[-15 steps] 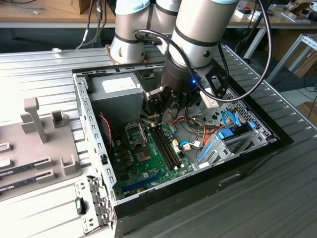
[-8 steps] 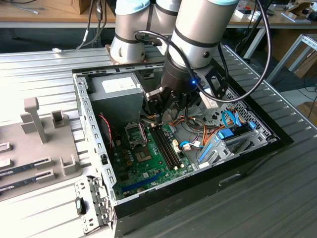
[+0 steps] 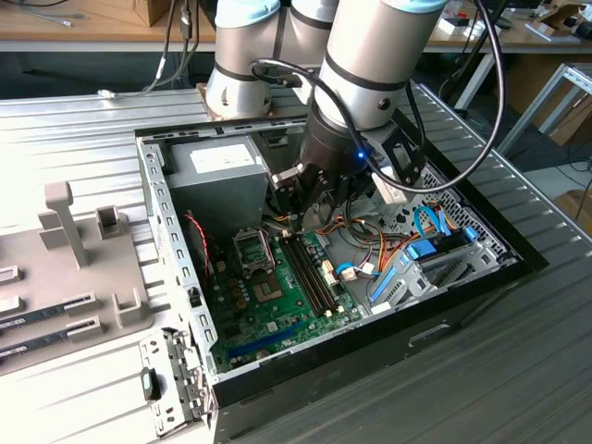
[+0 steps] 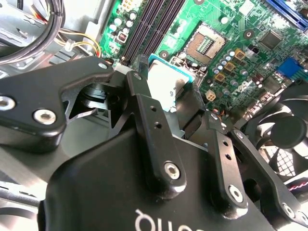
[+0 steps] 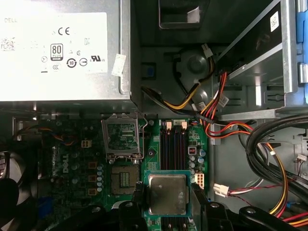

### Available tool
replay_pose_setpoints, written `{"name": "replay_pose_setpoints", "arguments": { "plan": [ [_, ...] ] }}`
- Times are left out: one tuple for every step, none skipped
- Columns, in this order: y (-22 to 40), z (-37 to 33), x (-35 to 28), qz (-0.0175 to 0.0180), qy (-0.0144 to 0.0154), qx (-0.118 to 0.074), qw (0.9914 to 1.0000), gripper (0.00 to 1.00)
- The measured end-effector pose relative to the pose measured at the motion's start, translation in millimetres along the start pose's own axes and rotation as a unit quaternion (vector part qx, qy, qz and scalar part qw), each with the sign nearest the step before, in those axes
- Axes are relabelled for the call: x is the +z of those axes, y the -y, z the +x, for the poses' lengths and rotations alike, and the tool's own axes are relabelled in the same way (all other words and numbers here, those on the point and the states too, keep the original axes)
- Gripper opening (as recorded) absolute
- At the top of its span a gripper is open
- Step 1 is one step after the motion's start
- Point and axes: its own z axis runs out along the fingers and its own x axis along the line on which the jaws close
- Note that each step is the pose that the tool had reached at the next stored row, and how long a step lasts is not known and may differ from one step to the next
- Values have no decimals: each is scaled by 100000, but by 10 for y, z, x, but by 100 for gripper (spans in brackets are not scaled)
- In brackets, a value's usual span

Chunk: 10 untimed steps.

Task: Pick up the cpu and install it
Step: 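Place the cpu into insertion slot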

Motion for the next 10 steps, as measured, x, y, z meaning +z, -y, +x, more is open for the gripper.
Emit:
{"name": "replay_pose_setpoints", "arguments": {
  "plan": [
    [0, 0, 2, 2, 0, 1, 100000, 47],
    [0, 0, 5, 2, 0, -1, 100000, 47],
    [0, 0, 7, 1, -1, 3, 100000, 47],
    [0, 0, 9, 1, 1, 2, 100000, 47],
    [0, 0, 11, 1, -1, 1, 100000, 47],
    [1, 0, 13, 2, -1, 1, 100000, 47],
    [1, 0, 18, -2, 1, 0, 100000, 47],
    [1, 0, 19, 0, 0, 0, 100000, 47],
    [1, 0, 21, 0, 1, 0, 100000, 47],
    [1, 1, 24, -1, 0, 2, 100000, 47]
  ]
}}
